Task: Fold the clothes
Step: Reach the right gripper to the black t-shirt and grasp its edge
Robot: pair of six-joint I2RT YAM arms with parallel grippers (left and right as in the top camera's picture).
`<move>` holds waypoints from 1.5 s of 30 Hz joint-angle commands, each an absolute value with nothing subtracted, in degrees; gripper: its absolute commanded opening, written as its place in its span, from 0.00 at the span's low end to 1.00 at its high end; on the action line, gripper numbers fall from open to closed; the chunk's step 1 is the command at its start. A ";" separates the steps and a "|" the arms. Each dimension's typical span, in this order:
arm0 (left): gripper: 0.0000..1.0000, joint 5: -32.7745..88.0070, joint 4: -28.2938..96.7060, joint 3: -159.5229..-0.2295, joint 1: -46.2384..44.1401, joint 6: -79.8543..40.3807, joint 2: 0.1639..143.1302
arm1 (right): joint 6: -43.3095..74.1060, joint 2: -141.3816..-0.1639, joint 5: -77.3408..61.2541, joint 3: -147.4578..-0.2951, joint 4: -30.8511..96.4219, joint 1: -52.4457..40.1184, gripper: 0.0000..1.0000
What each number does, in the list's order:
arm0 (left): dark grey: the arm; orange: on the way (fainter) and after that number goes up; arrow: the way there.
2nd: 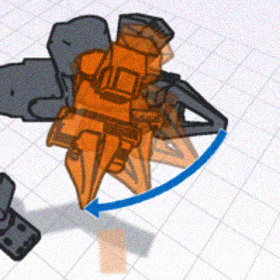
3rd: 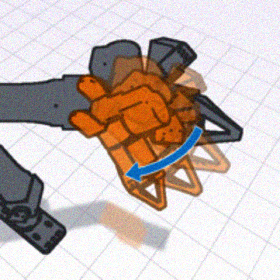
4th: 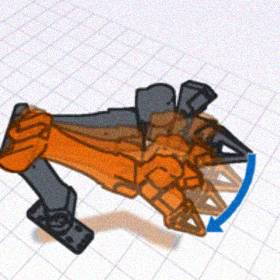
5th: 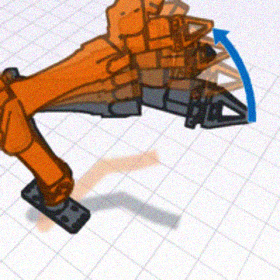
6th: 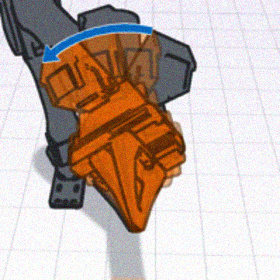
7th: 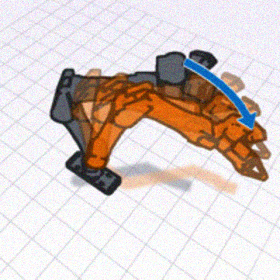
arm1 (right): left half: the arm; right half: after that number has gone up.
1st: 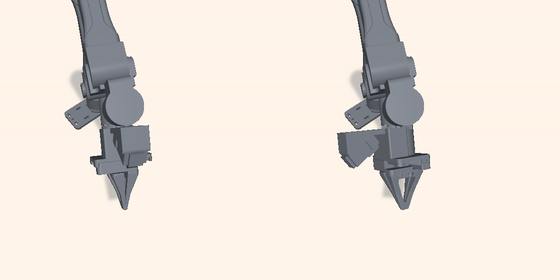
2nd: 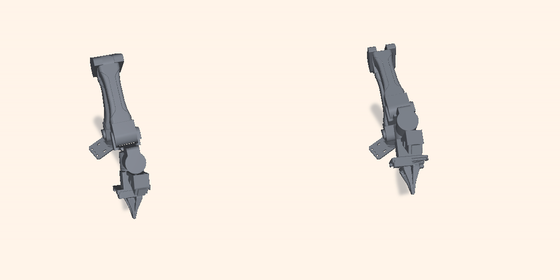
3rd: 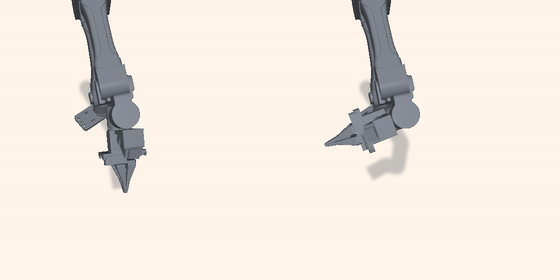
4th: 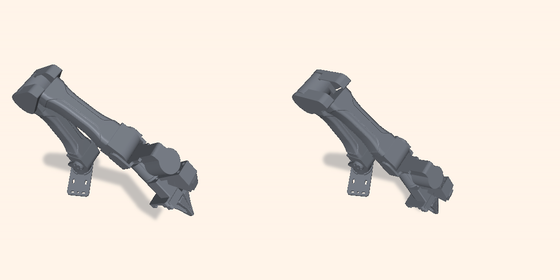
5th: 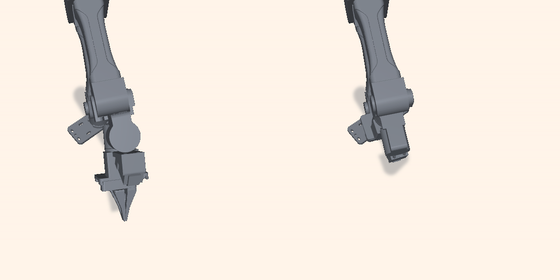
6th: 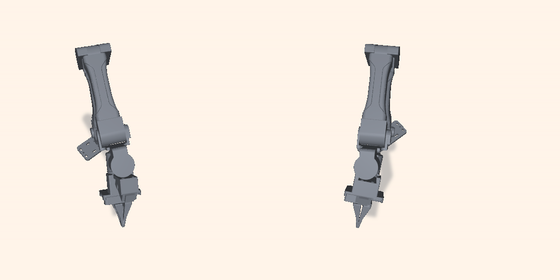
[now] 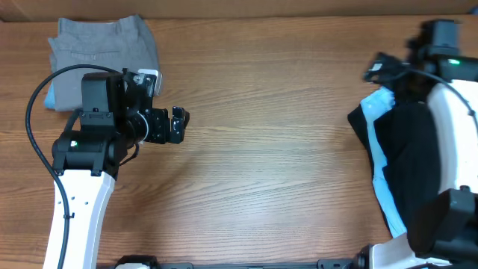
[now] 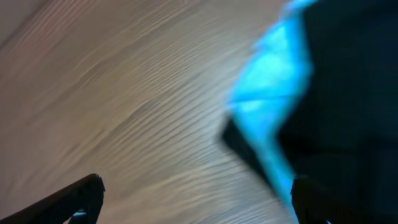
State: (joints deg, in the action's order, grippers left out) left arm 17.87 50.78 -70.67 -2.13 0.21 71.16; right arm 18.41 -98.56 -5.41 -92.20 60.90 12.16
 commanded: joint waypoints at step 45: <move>1.00 20.38 53.67 -72.49 -1.89 0.89 76.29 | 23.66 -119.70 8.78 -87.70 66.02 14.50 0.04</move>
State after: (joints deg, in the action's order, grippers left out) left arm 19.55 53.04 -70.89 -2.13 0.21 75.75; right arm 20.93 -119.66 5.39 -87.94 65.65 14.04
